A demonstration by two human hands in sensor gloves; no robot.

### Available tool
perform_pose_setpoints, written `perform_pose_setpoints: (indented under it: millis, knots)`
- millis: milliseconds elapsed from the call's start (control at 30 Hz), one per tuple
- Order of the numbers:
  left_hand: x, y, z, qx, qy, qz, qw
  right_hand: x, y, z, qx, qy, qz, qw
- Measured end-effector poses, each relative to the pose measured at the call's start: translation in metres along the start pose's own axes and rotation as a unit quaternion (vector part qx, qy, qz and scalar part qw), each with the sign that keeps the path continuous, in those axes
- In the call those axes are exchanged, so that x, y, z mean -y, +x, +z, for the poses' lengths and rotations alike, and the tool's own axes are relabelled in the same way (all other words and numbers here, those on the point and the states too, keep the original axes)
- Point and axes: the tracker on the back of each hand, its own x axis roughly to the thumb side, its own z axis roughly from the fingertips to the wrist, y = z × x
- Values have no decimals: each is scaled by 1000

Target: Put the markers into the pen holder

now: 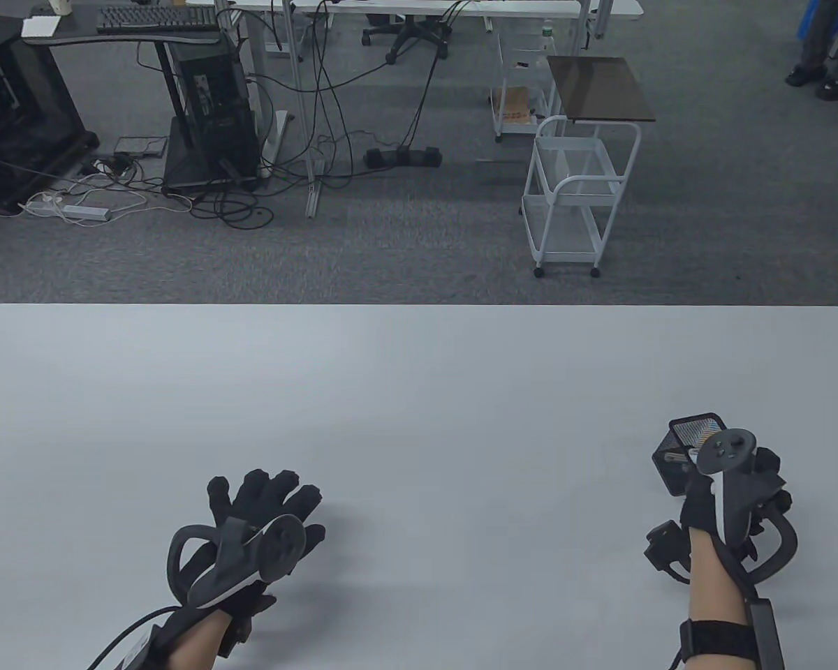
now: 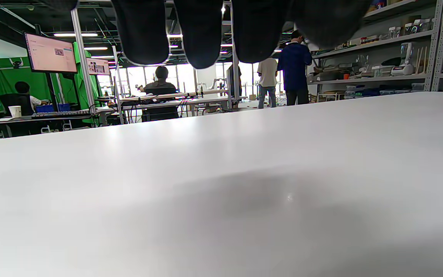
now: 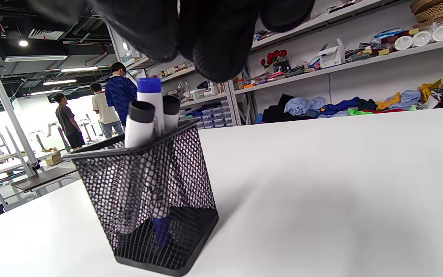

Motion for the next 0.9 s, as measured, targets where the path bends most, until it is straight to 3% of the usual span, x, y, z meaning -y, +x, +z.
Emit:
perform_pose_setpoints:
  millis: [467,900]
  knots:
    - [1,-1,-1,-1,1,1,1000,5,-1,1,4,-2,3,1000]
    - [-5,-1,4,6,16,9,1000,27,2,21,41,-55,1,998]
